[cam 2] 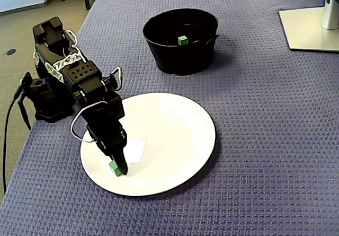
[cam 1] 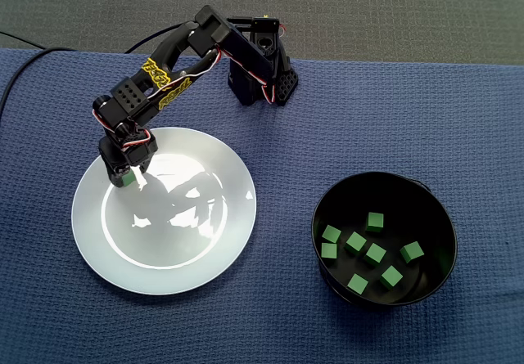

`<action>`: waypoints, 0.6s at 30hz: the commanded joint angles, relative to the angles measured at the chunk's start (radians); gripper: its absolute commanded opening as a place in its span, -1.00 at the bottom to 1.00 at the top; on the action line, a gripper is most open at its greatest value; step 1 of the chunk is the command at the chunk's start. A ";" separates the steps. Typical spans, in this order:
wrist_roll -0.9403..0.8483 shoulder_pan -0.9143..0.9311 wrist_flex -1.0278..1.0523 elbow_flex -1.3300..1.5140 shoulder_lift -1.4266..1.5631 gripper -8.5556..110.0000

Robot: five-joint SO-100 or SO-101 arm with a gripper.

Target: Pick up the items on the white plate and put them in the black container.

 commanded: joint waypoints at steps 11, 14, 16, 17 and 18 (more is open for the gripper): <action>-0.041 0.054 0.086 -0.120 0.003 -0.86; -0.046 0.057 0.094 -0.120 0.020 -0.86; -0.044 0.057 0.104 -0.120 0.052 -0.86; -0.038 0.054 0.115 -0.123 0.077 -0.86; -0.032 0.044 0.127 -0.135 0.109 -0.86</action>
